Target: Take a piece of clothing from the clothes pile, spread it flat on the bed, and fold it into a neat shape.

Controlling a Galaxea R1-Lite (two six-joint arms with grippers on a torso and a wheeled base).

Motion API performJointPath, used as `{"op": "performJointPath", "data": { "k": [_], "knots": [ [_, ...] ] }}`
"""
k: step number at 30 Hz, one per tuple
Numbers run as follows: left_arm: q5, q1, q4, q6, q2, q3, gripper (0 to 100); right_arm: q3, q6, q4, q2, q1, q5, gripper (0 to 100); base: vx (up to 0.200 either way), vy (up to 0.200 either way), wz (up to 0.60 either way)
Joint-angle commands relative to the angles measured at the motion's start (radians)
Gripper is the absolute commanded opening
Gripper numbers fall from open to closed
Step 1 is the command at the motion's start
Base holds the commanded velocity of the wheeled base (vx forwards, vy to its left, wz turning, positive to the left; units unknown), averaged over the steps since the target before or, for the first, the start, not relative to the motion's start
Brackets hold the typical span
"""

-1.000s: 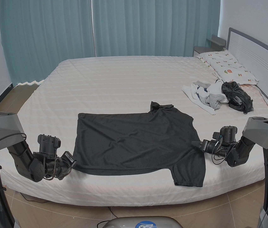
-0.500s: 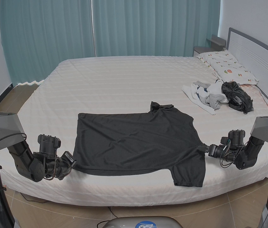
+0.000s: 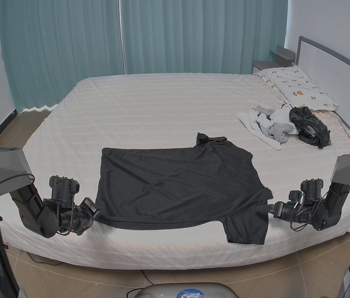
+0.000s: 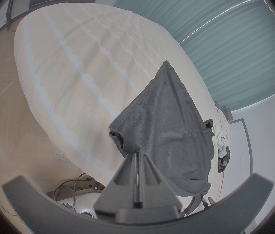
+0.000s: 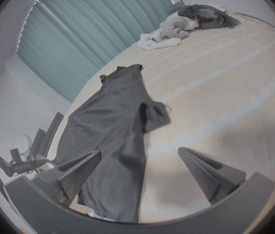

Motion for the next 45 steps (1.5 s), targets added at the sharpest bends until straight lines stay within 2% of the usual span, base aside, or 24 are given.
{"op": "performJointPath", "data": {
  "k": [1,10,11,22,33,45],
  "knots": [
    [-0.001,-0.001,0.0,0.0,0.001,0.0,0,-0.003,-0.001,0.0,0.019,0.028,0.002,100,0.0,0.0,0.0],
    [-0.001,0.001,0.0,0.0,0.001,0.0,0,-0.03,0.001,0.009,0.05,0.052,0.002,100,0.0,0.0,0.0],
    [-0.001,0.001,0.0,0.0,0.001,0.0,0,-0.03,0.001,0.009,0.05,0.054,0.002,0,0.0,0.0,0.0],
    [-0.001,0.001,0.0,-0.002,0.001,-0.002,0,-0.007,0.014,-0.002,0.013,0.023,0.01,0,0.0,0.0,0.0],
    [0.001,0.007,0.0,-0.003,-0.012,0.014,0,0.076,0.04,-0.035,-0.088,-0.031,0.084,0,0.0,0.0,0.0],
    [0.012,0.027,0.001,0.027,-0.132,0.081,0,0.241,0.042,-0.204,-0.155,-0.07,0.141,0,0.0,0.0,0.0]
  ]
}}
